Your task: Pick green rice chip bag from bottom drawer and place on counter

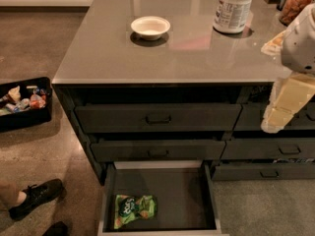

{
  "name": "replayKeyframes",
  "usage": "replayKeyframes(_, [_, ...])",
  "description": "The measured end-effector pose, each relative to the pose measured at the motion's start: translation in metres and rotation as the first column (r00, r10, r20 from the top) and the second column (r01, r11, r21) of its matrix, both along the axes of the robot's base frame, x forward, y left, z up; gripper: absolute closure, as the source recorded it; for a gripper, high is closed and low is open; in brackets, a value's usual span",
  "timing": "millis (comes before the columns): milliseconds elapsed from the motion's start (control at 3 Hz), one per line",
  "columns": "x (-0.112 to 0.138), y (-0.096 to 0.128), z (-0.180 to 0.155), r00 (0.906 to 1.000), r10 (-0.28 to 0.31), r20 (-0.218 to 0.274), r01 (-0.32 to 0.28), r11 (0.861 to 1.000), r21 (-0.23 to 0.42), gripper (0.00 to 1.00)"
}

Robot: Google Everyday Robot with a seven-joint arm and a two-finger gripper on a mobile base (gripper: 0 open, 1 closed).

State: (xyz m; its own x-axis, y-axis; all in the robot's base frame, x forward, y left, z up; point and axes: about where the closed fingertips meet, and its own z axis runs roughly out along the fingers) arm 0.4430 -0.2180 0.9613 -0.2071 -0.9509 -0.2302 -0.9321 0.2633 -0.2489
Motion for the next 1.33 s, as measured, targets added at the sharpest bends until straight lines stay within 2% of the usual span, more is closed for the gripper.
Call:
replayKeyframes(333, [0.01, -0.011, -0.05, 0.9999, 0.013, -0.002, -0.013, 0.998, 0.06, 0.0])
replayKeyframes(667, [0.023, -0.018, -0.127, 0.9997, 0.02, -0.011, -0.018, 0.987, 0.16, 0.0])
replayKeyframes(1000, [0.036, -0.014, -0.2, 0.9992, 0.039, -0.002, -0.037, 0.961, 0.272, 0.0])
replayKeyframes(1333, [0.042, 0.007, -0.28, 0.9961, 0.08, 0.038, -0.088, 0.892, 0.443, 0.0])
